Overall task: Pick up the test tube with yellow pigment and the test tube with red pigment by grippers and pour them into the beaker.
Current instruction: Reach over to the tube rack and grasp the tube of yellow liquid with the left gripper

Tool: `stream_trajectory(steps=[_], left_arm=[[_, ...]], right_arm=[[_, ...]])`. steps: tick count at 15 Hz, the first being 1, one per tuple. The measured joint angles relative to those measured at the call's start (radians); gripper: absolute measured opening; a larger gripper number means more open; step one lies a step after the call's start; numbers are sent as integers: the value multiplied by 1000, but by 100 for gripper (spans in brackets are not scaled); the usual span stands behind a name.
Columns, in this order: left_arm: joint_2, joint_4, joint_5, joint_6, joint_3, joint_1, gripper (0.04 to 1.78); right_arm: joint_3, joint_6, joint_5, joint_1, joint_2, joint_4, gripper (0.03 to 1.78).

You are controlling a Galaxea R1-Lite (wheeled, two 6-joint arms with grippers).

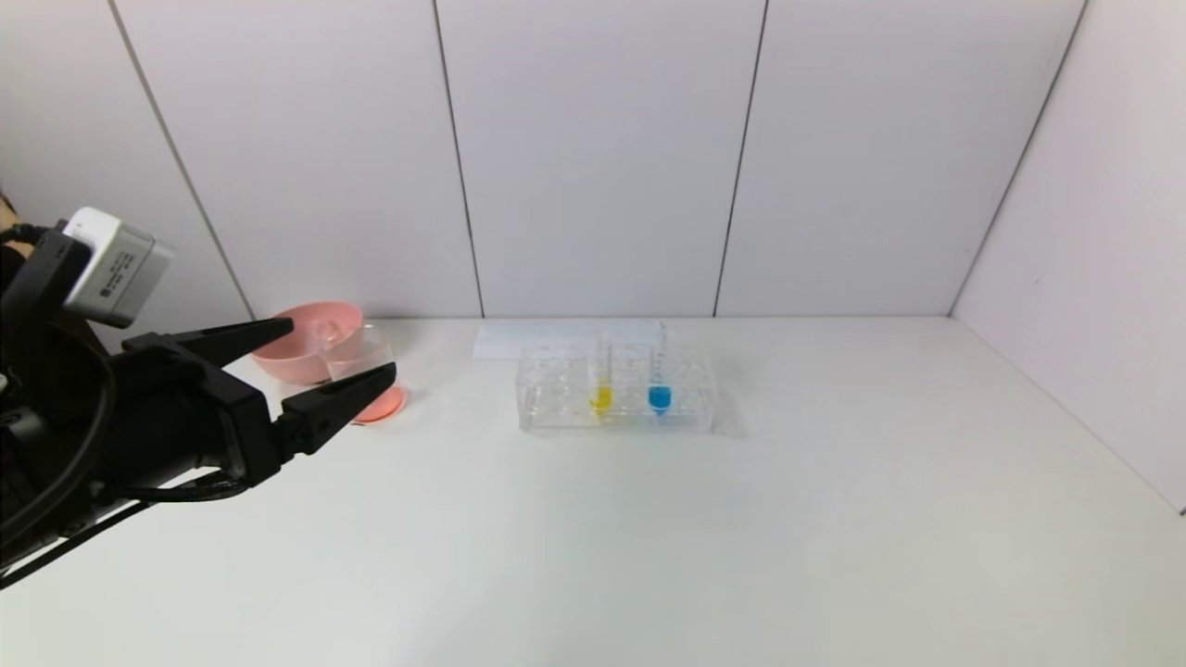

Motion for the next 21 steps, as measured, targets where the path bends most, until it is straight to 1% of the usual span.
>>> stream_trajectory(steps=[6, 9, 11, 13, 21], left_arm=[[198, -300, 0, -17, 72, -89, 176], [332, -452, -1, -30, 70, -121, 176], [425, -564, -7, -40, 61, -133, 176], [510, -647, -11, -53, 39, -140, 176], [726, -657, -12, -74, -128, -174, 176]], right_arm=[[0, 0, 0, 0, 0, 0, 170], [0, 0, 0, 0, 0, 0, 170], [0, 0, 0, 0, 0, 0, 170], [0, 0, 0, 0, 0, 0, 170], [0, 0, 0, 0, 0, 0, 170]])
